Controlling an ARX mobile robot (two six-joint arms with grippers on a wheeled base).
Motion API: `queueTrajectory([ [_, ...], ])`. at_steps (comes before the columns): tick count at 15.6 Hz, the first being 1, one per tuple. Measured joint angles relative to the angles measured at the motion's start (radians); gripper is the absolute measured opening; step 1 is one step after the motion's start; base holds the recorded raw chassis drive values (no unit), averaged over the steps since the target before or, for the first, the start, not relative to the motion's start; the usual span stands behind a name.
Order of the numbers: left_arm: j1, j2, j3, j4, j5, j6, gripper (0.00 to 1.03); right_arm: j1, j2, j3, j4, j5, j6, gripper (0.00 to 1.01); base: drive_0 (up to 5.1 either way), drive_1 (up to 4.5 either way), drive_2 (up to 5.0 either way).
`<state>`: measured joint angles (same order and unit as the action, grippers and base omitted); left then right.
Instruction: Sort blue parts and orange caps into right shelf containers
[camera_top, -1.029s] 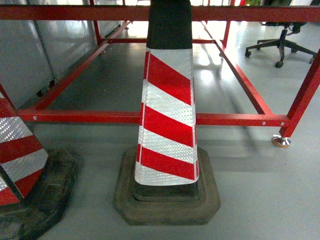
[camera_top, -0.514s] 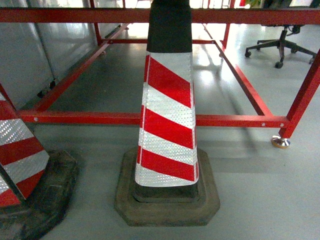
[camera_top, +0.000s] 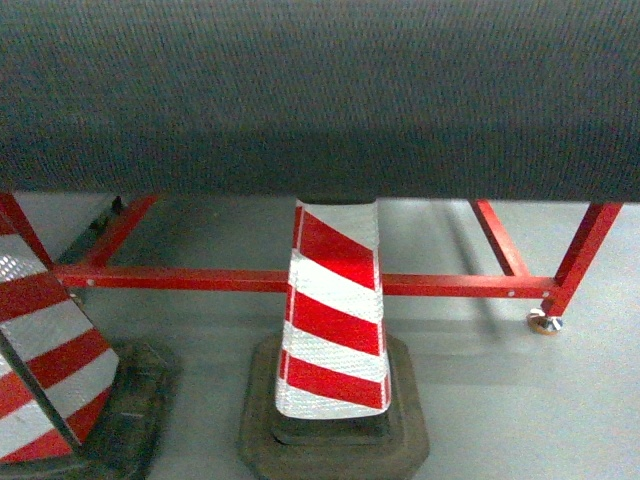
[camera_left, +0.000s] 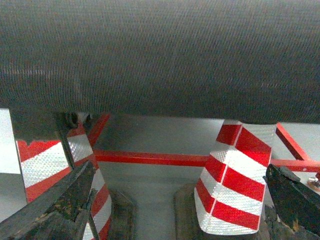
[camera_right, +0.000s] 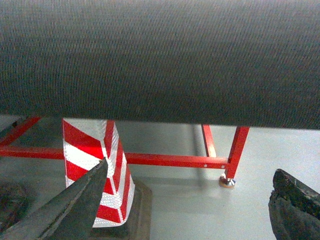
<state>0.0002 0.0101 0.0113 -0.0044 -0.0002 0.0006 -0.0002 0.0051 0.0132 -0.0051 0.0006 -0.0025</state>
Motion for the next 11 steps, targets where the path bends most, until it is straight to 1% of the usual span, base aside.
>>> queueTrajectory([
  [11,0.0,0.0,0.0,0.0,0.0,0.0,0.98,0.0,0.0,0.0,0.0,-0.001,0.003,0.98,0.0,0.0,0.0],
])
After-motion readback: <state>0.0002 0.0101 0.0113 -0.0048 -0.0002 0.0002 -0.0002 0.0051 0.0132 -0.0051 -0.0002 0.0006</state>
